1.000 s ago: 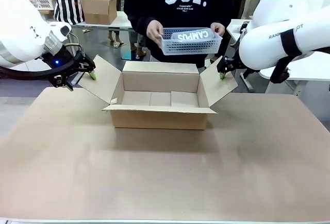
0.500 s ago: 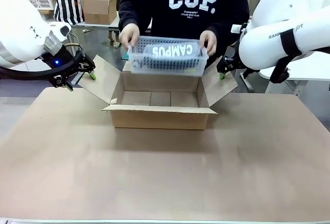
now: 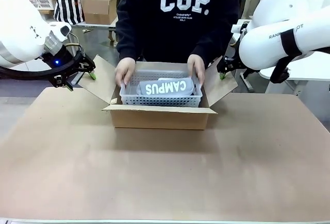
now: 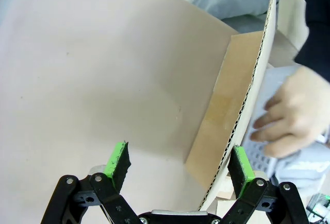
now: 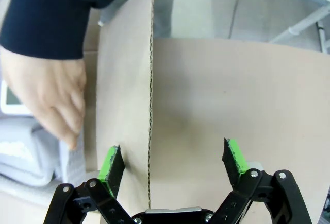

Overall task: Pack the gift set into the box.
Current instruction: Lift both hands away from the flaps of the Package Box.

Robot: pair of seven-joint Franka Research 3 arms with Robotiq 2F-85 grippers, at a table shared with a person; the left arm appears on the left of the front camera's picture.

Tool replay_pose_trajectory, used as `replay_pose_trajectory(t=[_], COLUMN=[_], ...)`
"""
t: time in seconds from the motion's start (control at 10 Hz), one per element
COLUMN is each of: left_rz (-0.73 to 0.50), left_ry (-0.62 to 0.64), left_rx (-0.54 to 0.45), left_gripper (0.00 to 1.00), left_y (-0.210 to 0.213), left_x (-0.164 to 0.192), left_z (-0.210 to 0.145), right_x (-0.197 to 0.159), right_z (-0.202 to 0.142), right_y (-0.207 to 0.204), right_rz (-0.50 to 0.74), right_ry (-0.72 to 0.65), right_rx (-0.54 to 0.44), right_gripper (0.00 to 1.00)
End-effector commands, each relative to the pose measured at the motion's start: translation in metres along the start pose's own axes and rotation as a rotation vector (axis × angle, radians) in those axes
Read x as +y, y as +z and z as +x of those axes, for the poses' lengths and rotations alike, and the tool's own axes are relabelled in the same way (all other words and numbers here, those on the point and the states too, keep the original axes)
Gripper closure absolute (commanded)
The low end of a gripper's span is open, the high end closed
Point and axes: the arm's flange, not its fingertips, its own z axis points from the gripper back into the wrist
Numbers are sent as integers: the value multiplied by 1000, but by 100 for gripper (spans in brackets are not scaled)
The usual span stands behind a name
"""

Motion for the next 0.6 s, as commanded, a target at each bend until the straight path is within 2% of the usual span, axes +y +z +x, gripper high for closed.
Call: replay_pose_trajectory(t=[0.0,0.5], left_rz=[16,16], left_ry=[8,8], left_rx=[-14,-14], left_gripper=[0,0], left_y=[1,1], left_x=[-1,-1], left_z=[0,0], right_x=[5,5], right_z=[2,2], right_y=[1,1], right_rz=[-27,-27], right_ry=[-17,-17], right_rx=[-6,-6], right_gripper=[0,0])
